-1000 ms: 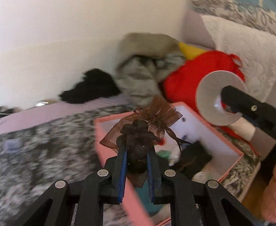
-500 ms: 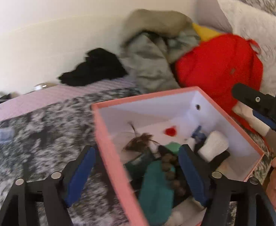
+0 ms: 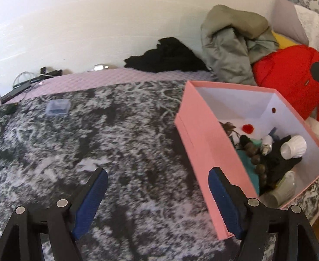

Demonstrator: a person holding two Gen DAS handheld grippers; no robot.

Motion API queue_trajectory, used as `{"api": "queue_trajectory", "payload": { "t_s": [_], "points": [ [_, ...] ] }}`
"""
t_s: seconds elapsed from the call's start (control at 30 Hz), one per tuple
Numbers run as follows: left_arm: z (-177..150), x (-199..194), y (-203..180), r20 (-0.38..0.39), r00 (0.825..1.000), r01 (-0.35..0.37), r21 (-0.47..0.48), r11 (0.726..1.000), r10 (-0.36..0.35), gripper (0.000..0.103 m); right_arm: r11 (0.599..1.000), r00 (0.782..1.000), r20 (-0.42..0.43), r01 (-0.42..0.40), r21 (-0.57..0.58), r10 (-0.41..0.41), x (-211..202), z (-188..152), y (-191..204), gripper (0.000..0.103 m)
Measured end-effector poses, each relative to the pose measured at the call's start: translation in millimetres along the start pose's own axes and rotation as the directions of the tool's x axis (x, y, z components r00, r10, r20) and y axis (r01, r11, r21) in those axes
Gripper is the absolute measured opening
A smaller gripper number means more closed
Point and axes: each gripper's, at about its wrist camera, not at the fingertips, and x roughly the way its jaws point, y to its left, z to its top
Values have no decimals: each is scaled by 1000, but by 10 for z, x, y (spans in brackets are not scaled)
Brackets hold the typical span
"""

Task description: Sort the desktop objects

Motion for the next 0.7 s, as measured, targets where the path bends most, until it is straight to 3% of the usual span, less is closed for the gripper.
{"api": "queue_trajectory", "payload": {
  "t_s": [0.33, 0.7],
  "points": [
    [-123, -165, 582, 8, 999, -53, -78, 996, 53, 80, 1000, 999, -30, -25, -18, 25, 155, -127, 295, 101],
    [-292, -348, 1378, 20, 987, -152, -174, 973, 157, 80, 989, 993, -101, -78, -124, 66, 464, -415, 940, 101]
  ]
}}
